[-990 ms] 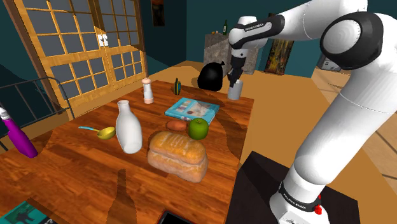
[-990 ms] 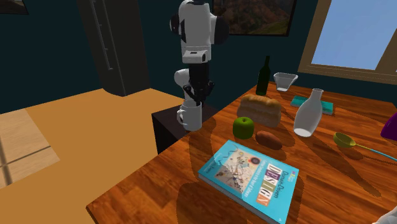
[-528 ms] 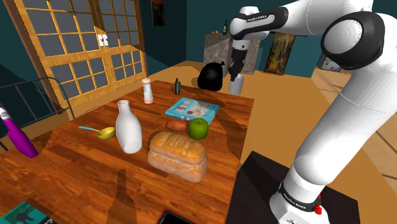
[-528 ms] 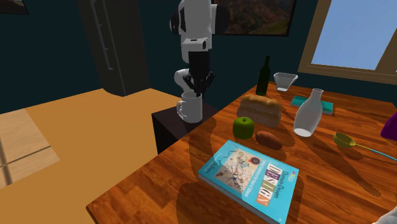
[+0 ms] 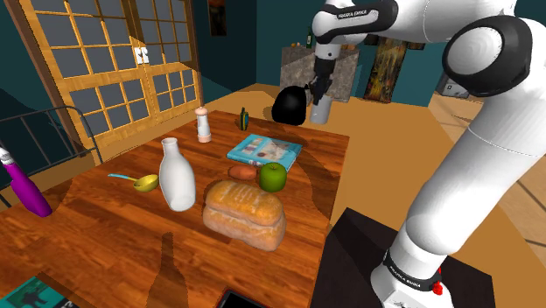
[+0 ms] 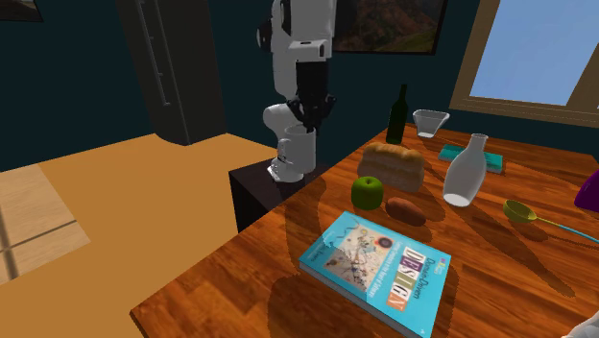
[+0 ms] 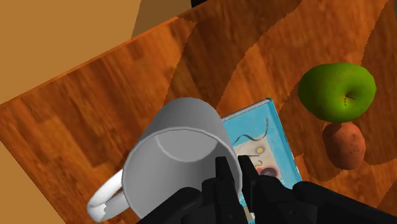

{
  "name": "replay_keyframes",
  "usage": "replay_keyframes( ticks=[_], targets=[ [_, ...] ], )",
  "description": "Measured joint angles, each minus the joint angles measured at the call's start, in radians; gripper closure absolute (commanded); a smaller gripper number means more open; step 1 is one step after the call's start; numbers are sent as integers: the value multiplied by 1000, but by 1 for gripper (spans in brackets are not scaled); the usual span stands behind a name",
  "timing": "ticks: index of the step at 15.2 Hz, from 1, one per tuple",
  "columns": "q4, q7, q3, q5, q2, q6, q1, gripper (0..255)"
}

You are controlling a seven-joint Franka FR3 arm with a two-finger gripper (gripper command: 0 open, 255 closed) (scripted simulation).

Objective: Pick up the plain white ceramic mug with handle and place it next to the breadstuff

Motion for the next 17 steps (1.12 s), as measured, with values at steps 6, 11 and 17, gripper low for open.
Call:
replay_keyframes(
  ticks=[6, 11, 17],
  targets=[
    [18, 137, 78, 6, 22, 2, 61, 255],
    [44, 250, 140, 10, 45, -3, 112, 255],
    [123, 381, 210, 17, 116, -14, 174, 255]
  ],
)
